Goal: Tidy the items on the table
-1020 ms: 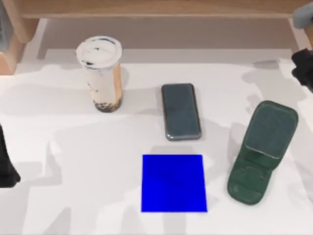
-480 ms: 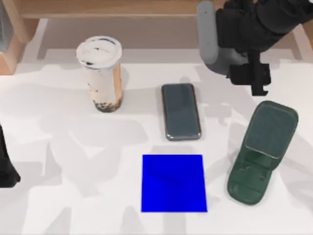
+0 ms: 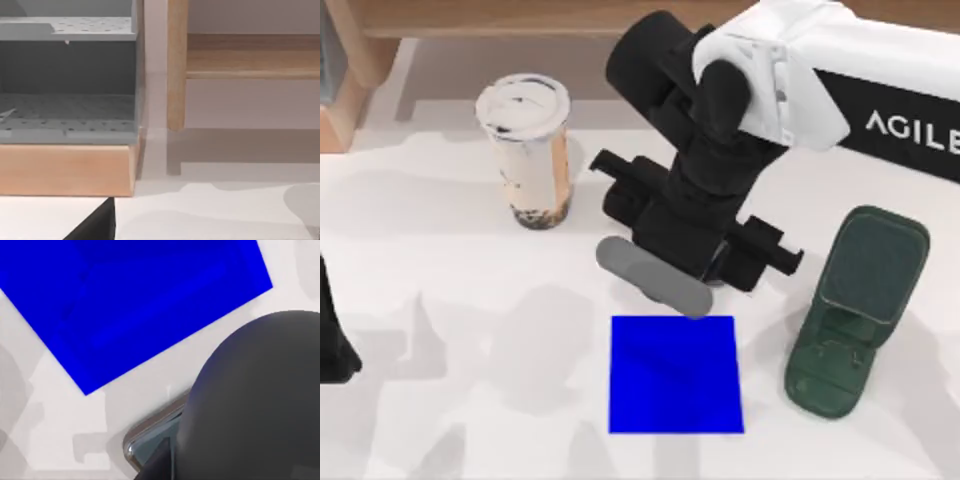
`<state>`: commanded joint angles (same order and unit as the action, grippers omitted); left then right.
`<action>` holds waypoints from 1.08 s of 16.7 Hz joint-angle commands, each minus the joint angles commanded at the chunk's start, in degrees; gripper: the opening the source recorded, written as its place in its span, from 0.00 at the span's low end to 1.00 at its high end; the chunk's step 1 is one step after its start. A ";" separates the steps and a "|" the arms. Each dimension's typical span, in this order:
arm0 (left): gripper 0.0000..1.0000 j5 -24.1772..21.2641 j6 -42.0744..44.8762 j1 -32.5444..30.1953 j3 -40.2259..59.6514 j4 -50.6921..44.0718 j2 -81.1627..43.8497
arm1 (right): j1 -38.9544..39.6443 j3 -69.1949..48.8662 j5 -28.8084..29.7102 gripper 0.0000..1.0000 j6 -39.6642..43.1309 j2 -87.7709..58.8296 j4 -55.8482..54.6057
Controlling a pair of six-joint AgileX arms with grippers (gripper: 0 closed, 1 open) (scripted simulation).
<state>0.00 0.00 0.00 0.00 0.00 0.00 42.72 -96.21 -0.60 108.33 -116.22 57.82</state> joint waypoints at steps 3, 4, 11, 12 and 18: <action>1.00 0.00 0.00 0.00 0.00 0.00 0.00 | 2.98 1.78 -0.15 0.00 11.93 -3.62 0.89; 1.00 0.00 0.00 0.00 0.00 0.00 0.00 | 3.64 2.37 -0.17 0.00 15.15 -4.63 1.16; 1.00 0.00 0.00 0.00 0.00 0.00 0.00 | 4.87 4.04 -0.17 0.00 23.40 -7.27 1.94; 1.00 0.00 0.00 0.00 0.00 0.00 0.00 | 4.87 4.04 -0.17 0.00 23.40 -7.27 1.94; 1.00 0.00 0.00 0.00 0.00 0.00 0.00 | 8.49 3.88 0.52 0.00 20.59 -6.96 2.16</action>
<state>0.00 0.00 0.00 0.00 0.00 0.00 51.21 -92.33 -0.08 128.93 -123.18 59.99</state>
